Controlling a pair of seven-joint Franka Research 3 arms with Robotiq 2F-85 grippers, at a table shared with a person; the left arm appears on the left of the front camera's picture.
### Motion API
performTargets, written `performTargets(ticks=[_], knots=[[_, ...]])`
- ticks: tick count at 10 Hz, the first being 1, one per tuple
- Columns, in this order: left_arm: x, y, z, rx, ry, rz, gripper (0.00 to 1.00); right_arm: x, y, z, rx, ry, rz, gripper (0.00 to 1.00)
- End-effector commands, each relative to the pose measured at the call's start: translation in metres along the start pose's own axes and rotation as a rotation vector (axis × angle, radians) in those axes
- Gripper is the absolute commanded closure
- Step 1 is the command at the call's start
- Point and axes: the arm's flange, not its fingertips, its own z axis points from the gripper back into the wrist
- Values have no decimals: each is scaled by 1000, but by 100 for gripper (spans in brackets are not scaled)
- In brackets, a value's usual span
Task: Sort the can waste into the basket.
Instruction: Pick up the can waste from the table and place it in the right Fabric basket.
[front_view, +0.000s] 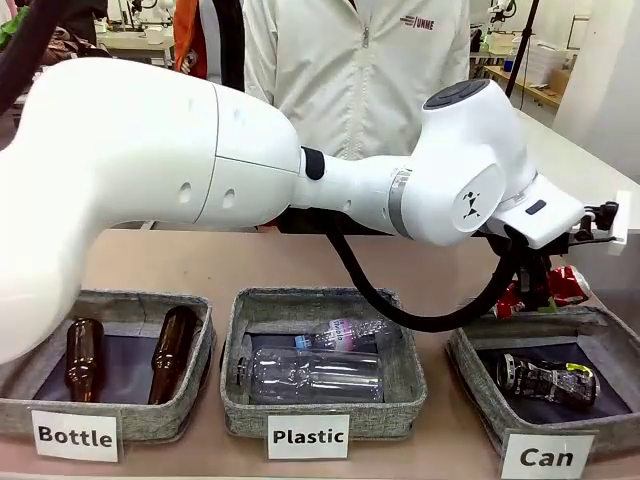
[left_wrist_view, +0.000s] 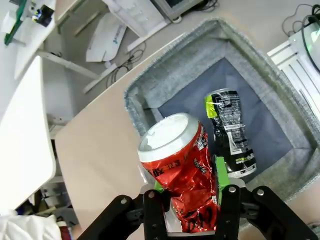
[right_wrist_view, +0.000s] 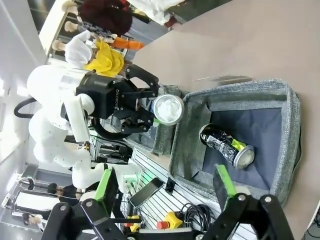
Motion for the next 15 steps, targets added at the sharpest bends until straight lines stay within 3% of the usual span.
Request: performTargets(ticks=[1, 7, 9, 11, 12, 13, 15], knots=[[2, -1, 0, -54, -32, -32, 0, 2, 4, 0, -12, 2, -17, 0], [2, -9, 11, -75, -85, -23, 0, 2, 4, 0, -12, 2, -17, 0], [-9, -7, 29, -96, -113, 35, 0, 2, 4, 0, -12, 2, -17, 0], [-42, -17, 80, -203, -110, 160, 0, 0, 0, 0, 0, 0, 0, 0], [-60, -33, 117, -361, -215, 293, 0, 19, 4, -22, 10, -5, -2, 0], [-80, -51, 152, -289, -190, 508, 0, 38, 11, -54, 16, -4, -10, 0], [-143, -99, 227, -287, -229, 715, 0, 66, 33, -135, 50, 21, 37, 0]])
